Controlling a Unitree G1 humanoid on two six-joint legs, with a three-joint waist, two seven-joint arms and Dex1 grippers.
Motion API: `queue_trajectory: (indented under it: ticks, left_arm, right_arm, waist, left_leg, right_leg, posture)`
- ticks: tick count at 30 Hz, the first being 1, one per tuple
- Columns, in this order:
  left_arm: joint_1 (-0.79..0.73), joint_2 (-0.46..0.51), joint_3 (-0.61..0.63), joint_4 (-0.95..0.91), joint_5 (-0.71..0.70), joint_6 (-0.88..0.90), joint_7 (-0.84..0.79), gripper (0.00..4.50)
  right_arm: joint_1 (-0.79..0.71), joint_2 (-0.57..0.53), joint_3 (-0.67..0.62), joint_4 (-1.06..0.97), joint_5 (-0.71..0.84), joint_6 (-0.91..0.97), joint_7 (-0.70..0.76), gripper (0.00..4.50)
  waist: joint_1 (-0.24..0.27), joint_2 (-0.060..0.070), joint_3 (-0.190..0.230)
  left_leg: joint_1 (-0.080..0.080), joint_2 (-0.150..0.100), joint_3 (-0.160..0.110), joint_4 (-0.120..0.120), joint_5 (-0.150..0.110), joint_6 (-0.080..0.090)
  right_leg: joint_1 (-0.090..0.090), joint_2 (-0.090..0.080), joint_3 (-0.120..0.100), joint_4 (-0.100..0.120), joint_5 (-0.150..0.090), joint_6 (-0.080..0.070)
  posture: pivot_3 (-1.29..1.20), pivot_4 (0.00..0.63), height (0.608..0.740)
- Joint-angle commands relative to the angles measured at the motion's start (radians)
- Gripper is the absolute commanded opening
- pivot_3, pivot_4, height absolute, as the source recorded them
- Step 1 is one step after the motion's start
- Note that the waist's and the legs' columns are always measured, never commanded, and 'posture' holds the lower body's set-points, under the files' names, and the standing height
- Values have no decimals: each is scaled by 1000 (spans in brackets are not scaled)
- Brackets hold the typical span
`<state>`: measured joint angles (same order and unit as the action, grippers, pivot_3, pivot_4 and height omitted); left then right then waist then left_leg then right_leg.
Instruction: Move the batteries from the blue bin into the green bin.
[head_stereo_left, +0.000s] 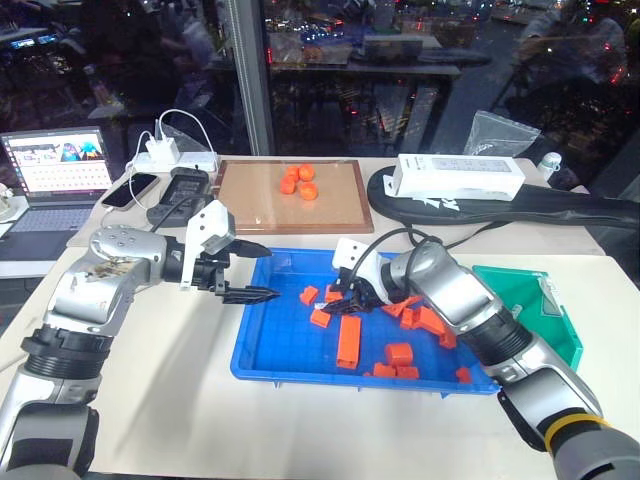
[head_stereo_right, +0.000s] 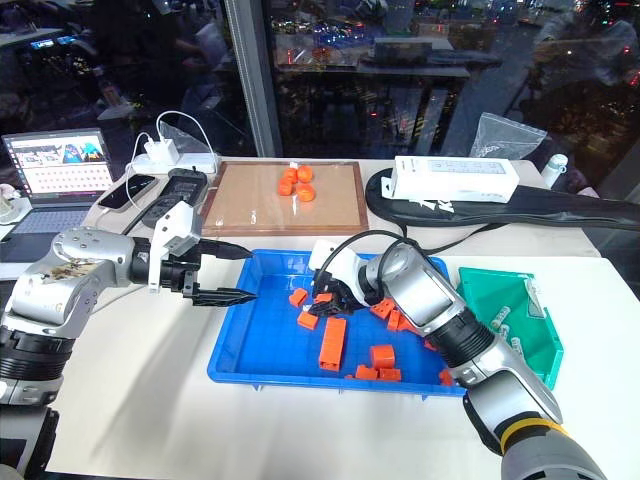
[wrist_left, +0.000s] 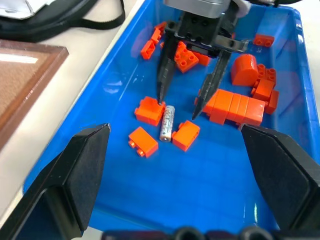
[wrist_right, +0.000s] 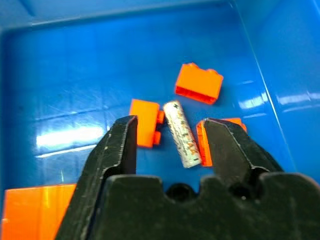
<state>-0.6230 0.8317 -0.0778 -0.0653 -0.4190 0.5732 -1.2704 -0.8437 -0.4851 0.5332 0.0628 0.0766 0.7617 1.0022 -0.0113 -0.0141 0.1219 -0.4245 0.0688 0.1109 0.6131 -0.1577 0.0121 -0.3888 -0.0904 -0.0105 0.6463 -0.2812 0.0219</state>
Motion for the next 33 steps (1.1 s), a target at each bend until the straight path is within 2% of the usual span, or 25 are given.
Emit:
queue_trajectory:
  ticks: [1, 4, 7, 9, 11, 25, 28, 32, 33]
  left_arm:
    - [-10, 12, 25, -31, -10, 0, 6, 4500]
    - [-14, 12, 25, -31, -11, 1, 10, 4500]
    - [-6, 20, 30, -35, -13, 3, 9, 4500]
    - [-1, 23, 33, -39, -14, 4, 11, 4500]
    - [0, 24, 34, -43, -15, 7, 12, 4500]
    - [-5, 20, 29, -41, -18, 8, 17, 4500]
    - [-8, 18, 27, -38, -16, 6, 17, 4500]
    - [-2, 20, 28, -43, -17, 5, 16, 4500]
    - [-2, 19, 28, -43, -17, 5, 17, 4500]
  right_arm:
    - [-28, 16, -6, 48, -21, -62, 12, 2436]
    - [-29, 29, -1, 102, -33, -95, 27, 2436]
    - [-29, 43, 3, 136, -52, -122, 31, 1738]
    - [-24, 44, 12, 157, -67, -137, 37, 960]
    - [-20, 50, 12, 174, -77, -150, 40, 434]
    - [-14, 66, -9, 192, -108, -151, 46, 434]
    - [-12, 61, -4, 191, -117, -158, 48, 1149]
    - [-5, 58, 0, 171, -107, -103, 71, 2435]
    - [-3, 59, 3, 175, -113, -101, 69, 2435]
  waist:
    - [0, 0, 0]
    - [0, 0, 0]
    - [-1, 0, 0]
    - [-1, 0, 0]
    - [-1, 0, 0]
    - [-1, 0, 0]
    - [-1, 0, 0]
    - [-1, 0, 0]
    - [-1, 0, 0]
  left_leg:
    - [0, 0, 0, 0, 0, 0]
    - [0, 0, 0, 0, 0, 0]
    - [0, 0, 0, 0, 0, 0]
    - [0, 0, 0, 0, 0, 0]
    - [0, 0, 0, 0, 0, 0]
    - [2, 0, 0, 0, 0, 0]
    - [2, 0, 0, 0, 0, 0]
    - [1, 0, 0, 0, 0, 0]
    - [1, 0, 0, 0, 0, 0]
  right_leg:
    - [0, 0, 0, 0, 0, 0]
    - [0, 0, 0, 0, 0, 0]
    - [0, 0, 0, 0, 0, 0]
    - [0, 0, 0, 0, 0, 0]
    - [0, 0, 0, 0, 0, 0]
    - [1, 0, 0, 1, 0, 0]
    - [1, 0, 0, 1, 0, 0]
    - [0, 0, 0, 1, 0, 0]
    - [0, 0, 0, 1, 0, 0]
  posture:
    - [0, 150, 693]
    - [0, 150, 693]
    - [0, 150, 693]
    - [0, 150, 693]
    - [0, 150, 693]
    - [0, 150, 693]
    - [0, 150, 693]
    - [0, 150, 693]
    - [0, 150, 693]
